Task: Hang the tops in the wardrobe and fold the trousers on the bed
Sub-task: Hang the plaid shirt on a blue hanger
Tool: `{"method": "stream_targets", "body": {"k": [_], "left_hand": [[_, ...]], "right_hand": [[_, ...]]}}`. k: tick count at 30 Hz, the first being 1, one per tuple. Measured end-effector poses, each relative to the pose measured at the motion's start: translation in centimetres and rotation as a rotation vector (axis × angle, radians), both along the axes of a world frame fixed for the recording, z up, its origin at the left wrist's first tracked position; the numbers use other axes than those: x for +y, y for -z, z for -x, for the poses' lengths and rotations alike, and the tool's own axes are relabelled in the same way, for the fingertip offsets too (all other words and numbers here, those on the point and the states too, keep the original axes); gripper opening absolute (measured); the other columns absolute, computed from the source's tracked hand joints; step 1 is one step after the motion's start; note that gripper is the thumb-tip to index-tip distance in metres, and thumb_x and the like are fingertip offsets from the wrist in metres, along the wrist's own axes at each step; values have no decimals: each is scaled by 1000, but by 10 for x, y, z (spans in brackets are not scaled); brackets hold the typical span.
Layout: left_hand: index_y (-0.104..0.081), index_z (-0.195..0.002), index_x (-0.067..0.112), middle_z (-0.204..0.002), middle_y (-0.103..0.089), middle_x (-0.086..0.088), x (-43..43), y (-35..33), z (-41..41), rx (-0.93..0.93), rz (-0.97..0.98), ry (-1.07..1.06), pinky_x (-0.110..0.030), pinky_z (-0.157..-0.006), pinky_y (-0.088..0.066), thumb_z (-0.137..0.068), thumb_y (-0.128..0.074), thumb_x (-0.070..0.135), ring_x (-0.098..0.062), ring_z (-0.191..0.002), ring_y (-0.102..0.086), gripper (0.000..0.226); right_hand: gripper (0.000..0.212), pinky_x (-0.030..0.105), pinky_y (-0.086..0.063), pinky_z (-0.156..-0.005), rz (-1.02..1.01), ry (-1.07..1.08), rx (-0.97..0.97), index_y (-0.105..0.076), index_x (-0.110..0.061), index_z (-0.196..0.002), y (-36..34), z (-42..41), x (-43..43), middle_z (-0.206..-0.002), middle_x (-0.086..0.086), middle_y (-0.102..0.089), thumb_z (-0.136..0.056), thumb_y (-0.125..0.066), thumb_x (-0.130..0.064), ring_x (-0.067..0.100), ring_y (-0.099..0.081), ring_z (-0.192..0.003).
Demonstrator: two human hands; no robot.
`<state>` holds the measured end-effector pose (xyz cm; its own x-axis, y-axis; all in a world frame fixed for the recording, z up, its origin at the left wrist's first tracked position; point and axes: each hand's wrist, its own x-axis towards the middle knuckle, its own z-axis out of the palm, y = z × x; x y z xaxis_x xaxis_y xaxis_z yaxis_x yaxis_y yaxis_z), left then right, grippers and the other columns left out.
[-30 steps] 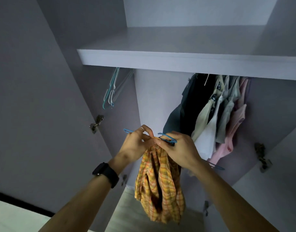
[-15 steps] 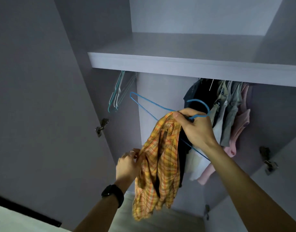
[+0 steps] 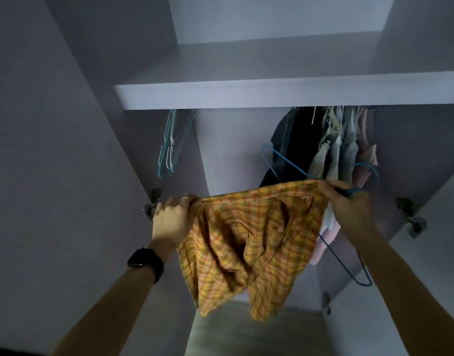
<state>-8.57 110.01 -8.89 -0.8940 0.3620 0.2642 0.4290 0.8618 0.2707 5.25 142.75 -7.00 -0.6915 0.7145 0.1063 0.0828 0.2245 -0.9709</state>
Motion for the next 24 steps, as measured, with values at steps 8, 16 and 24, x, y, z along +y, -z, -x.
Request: {"method": "stream_targets", "body": {"k": [8,16,24], "left_hand": [[-67,-96,36,-100,-72,4,15,-19,33,-336,99,172,-33,-86,-50,-101,-52,46,-20,-98,-66,19],[-64,-114,36,-108,-69,-2,67,-38,30,-175,370,242,-39,-80,-51,-103,-44,47,-33,-102,-65,25],[-70,-107,31,-96,-73,-2,103,-29,6,-270,193,306,-34,-81,-51,-102,-51,41,-24,-95,-66,22]], "right_hand": [[24,31,-41,-67,-368,-11,-403,-73,-21,-96,39,-11,8,-83,5,-70,-100,-57,-39,29,-67,-87],[28,25,-46,-55,-91,-207,-290,-75,-43,-71,39,-58,-27,-59,-7,-66,-95,-62,-38,11,-61,-57],[31,16,-42,-61,-233,-337,-372,-71,-25,-77,52,-39,-68,-68,-17,-69,-101,-53,-34,1,-61,-61]]}}
